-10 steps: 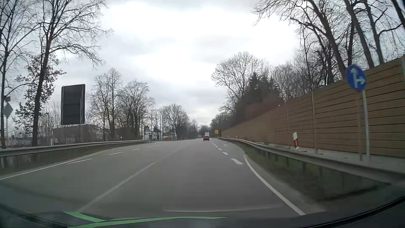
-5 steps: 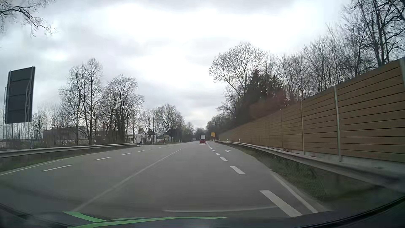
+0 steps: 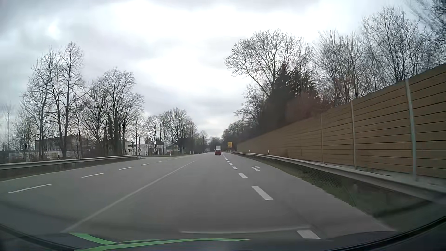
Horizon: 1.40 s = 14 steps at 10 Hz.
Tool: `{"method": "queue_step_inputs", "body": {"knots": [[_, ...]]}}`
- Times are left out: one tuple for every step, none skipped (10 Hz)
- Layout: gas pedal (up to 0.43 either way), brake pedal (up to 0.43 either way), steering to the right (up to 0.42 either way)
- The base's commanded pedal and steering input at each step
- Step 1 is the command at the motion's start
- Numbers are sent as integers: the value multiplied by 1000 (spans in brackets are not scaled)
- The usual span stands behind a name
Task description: Follow the waypoints while adhering to traffic rules and regulations
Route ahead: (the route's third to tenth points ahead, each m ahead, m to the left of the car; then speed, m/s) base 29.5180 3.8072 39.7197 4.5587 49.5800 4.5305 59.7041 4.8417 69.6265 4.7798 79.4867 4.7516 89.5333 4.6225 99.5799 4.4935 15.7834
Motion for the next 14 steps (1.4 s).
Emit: {"method": "queue_step_inputs", "body": {"knots": [[59,0,11],[47,0,11],[47,0,11],[47,0,11],[47,0,11],[47,0,9],[47,0,7],[47,0,6],[47,0,6],[47,0,6],[47,0,5],[28,0,4],[0,0,2],[0,0,-1]]}}
